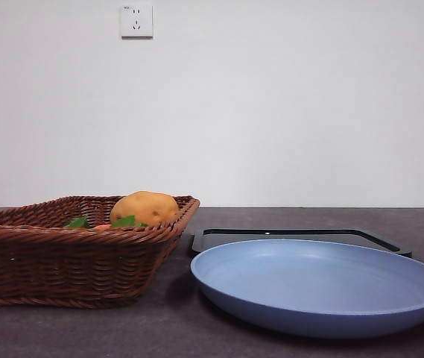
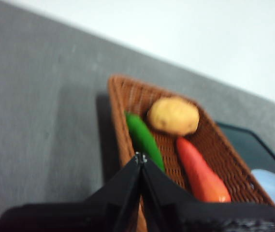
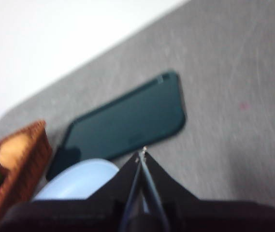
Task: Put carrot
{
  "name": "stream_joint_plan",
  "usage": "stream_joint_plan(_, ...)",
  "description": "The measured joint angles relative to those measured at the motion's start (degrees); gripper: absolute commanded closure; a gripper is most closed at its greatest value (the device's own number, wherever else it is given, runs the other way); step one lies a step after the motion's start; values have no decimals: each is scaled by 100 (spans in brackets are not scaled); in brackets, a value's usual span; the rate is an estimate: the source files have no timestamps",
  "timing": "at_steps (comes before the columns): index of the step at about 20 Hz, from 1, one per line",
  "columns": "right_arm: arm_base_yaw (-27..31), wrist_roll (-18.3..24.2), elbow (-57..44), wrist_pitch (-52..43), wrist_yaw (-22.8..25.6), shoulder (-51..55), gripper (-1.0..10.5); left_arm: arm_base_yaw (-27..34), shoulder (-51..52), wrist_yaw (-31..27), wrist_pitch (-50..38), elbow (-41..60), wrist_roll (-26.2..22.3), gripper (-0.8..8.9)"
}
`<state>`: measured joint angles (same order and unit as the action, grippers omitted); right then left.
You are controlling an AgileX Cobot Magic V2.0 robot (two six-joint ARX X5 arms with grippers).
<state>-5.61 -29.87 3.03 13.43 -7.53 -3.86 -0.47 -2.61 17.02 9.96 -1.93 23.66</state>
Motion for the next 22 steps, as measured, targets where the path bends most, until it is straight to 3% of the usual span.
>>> stream_joint_plan(13, 0, 420, 1797, 1108, -328, -1725, 943, -2, -2039, 662, 151, -1545, -39, 806)
stream_joint_plan(22, 0, 929, 2830, 1709, -1019, -2914, 943, -297, -3720, 907, 804, -2909, -846, 806)
